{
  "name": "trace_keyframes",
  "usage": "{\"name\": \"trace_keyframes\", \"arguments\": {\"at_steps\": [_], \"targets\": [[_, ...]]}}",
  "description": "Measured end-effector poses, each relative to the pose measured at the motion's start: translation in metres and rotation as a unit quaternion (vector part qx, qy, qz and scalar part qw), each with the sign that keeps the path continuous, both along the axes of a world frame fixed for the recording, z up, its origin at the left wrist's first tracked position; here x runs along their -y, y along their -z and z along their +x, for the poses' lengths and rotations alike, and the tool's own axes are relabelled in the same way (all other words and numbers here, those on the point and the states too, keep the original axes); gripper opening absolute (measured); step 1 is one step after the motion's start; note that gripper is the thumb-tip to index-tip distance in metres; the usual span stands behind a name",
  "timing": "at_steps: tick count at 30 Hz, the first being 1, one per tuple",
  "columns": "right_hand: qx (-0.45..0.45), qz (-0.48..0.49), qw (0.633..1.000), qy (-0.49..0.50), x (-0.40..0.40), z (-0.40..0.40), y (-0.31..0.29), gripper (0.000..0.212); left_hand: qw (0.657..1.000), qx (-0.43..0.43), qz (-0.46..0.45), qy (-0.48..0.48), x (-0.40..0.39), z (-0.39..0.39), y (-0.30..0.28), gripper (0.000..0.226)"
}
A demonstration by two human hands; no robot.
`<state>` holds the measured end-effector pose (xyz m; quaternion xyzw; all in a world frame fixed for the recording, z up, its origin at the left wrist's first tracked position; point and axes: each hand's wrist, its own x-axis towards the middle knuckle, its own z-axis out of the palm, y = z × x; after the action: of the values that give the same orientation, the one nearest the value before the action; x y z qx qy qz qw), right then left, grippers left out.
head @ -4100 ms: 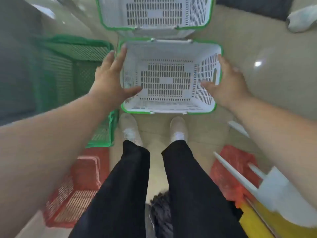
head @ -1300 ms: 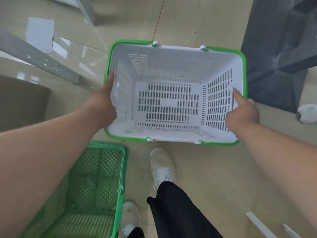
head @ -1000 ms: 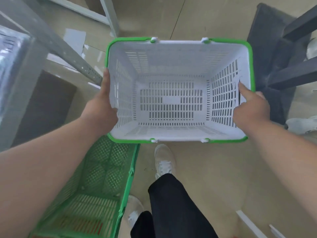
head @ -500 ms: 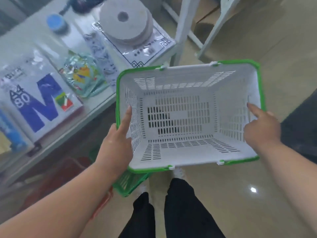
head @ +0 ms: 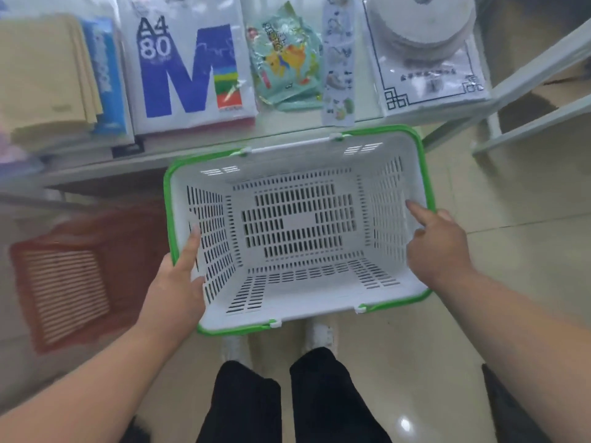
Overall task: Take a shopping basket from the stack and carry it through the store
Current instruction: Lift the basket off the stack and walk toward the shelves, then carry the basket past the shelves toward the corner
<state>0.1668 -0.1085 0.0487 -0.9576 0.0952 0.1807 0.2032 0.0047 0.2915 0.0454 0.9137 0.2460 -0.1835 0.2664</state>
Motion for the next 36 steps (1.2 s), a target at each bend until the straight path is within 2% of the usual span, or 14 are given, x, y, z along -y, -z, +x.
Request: {"name": "trace_keyframes", "arguments": {"at_steps": [4,11,16,18,21,24,26,31,36], "targets": [[-0.014,-0.009,1.000,-0.021,-0.008,-0.003,0.031,0.069,0.999,-0.012,-0.012,-0.042,-0.001,-0.014,0.030,0.108],[-0.067,-0.080,0.992,-0.072,0.005,-0.010,0.085,0.068,0.995,-0.085,-0.035,-0.038,0.007,-0.025,0.084,0.107],[-0.113,-0.085,0.989,-0.039,0.015,-0.022,0.135,0.070,0.992,-0.125,-0.004,0.016,0.015,-0.022,0.126,0.103],[-0.107,-0.097,0.988,-0.061,0.017,-0.031,0.149,0.069,0.991,-0.129,0.017,0.023,0.013,-0.025,0.137,0.099],[-0.092,-0.129,0.984,-0.078,0.019,-0.039,0.163,0.075,0.991,-0.127,0.004,0.052,0.009,-0.035,0.153,0.108],[-0.137,-0.098,0.984,-0.060,0.018,-0.036,0.175,0.082,0.989,-0.133,-0.041,0.051,0.009,-0.035,0.167,0.116],[-0.174,-0.084,0.979,-0.073,0.019,-0.028,0.185,0.082,0.989,-0.136,-0.061,0.022,0.007,-0.027,0.180,0.113],[-0.167,-0.078,0.980,-0.076,0.021,-0.015,0.198,0.081,0.993,-0.107,-0.043,-0.021,0.005,-0.009,0.205,0.075],[-0.159,-0.081,0.984,-0.026,0.009,-0.010,0.167,0.092,0.994,-0.085,-0.058,-0.046,0.003,-0.007,0.180,0.075]]}}
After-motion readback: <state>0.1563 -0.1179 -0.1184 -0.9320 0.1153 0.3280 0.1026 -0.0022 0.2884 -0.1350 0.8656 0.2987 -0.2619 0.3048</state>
